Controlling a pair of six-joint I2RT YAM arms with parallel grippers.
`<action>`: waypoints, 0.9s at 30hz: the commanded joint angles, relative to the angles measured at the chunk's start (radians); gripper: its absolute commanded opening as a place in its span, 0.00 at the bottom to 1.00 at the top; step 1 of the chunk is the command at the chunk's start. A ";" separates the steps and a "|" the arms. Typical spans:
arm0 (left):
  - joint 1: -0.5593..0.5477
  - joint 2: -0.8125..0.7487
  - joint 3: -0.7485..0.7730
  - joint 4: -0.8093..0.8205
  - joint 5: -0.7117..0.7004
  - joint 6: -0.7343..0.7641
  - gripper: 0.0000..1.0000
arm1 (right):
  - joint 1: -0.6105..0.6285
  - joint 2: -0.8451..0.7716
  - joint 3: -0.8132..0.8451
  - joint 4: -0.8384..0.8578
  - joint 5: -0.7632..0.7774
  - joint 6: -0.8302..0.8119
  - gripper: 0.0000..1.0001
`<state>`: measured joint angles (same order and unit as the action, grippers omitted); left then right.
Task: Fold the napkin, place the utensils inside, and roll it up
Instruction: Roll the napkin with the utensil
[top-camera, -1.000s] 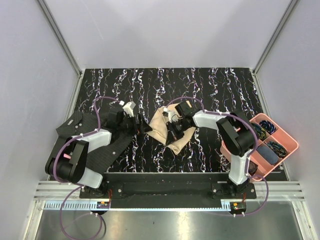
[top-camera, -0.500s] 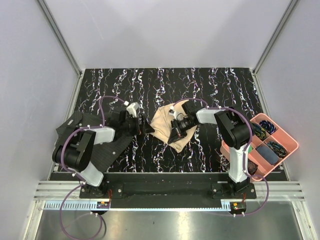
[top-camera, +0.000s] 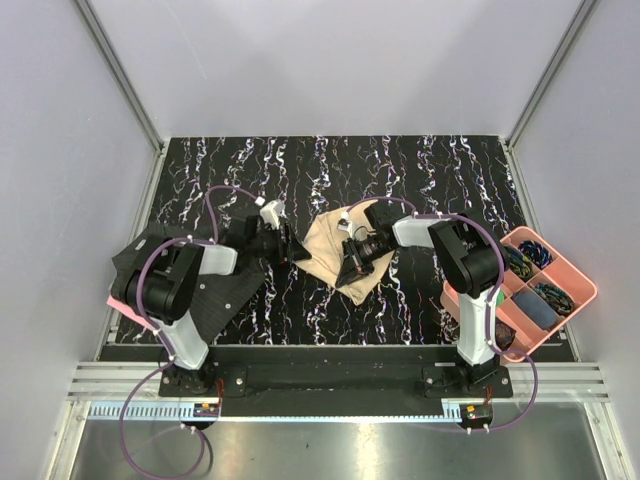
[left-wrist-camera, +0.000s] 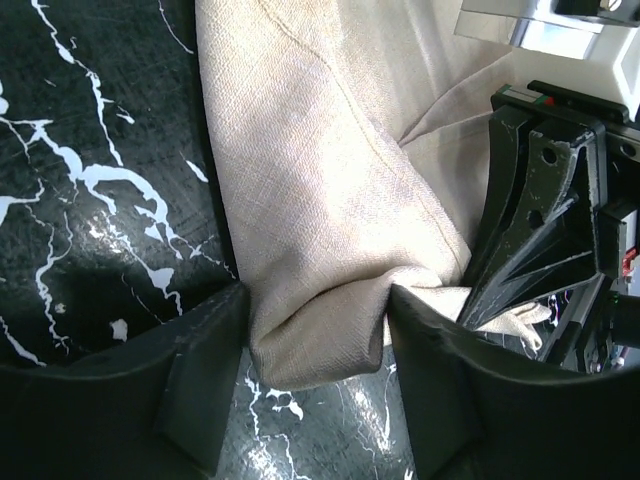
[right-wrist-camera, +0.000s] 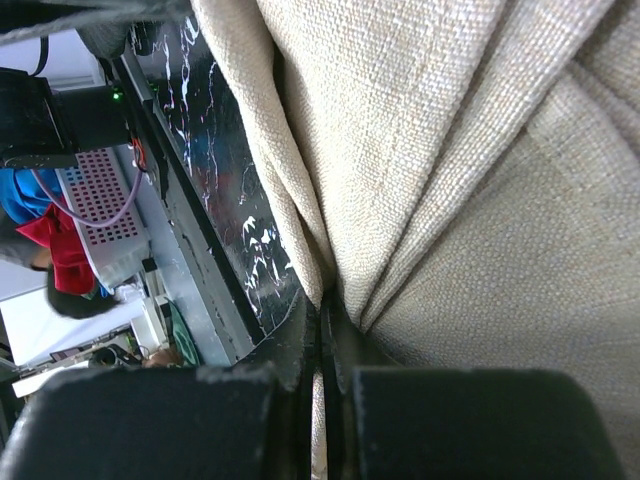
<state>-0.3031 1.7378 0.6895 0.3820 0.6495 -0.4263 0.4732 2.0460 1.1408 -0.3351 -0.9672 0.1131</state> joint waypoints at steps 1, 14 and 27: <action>-0.010 0.032 0.021 0.083 0.029 0.001 0.57 | -0.008 0.014 0.033 0.013 -0.025 0.005 0.00; -0.014 0.065 0.051 0.040 0.049 -0.009 0.00 | -0.008 -0.096 0.069 -0.042 0.062 0.026 0.13; -0.014 0.020 0.174 -0.365 0.009 -0.028 0.00 | 0.224 -0.382 0.042 -0.043 0.706 -0.167 0.68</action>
<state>-0.3126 1.8042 0.8173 0.1703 0.6682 -0.4511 0.5495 1.7161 1.1893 -0.4156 -0.5819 0.0624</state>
